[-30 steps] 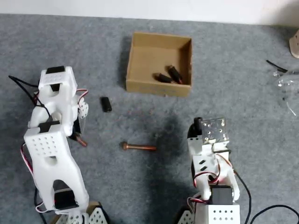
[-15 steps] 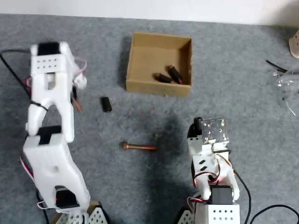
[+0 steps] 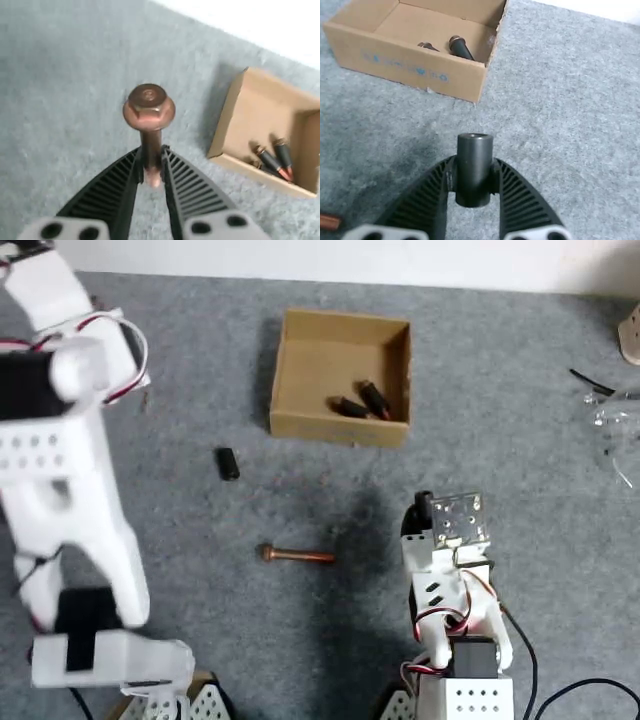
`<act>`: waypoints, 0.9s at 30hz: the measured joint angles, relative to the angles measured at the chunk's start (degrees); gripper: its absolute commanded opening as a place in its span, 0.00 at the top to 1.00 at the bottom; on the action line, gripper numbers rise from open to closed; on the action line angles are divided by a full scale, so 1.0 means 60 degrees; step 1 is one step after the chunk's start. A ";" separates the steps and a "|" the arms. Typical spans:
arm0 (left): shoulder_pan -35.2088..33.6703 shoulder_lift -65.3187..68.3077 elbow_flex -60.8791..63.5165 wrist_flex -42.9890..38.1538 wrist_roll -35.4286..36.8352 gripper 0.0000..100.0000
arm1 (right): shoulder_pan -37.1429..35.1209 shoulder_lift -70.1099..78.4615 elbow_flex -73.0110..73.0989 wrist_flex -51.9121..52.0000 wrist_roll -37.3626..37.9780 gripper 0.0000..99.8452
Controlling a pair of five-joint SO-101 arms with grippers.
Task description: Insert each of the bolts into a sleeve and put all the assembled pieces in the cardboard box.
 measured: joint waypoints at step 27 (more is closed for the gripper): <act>0.0015 -0.9949 0.4630 0.0103 -0.0410 1.00 | 0.0000 0.0000 0.0000 0.0000 0.0000 1.00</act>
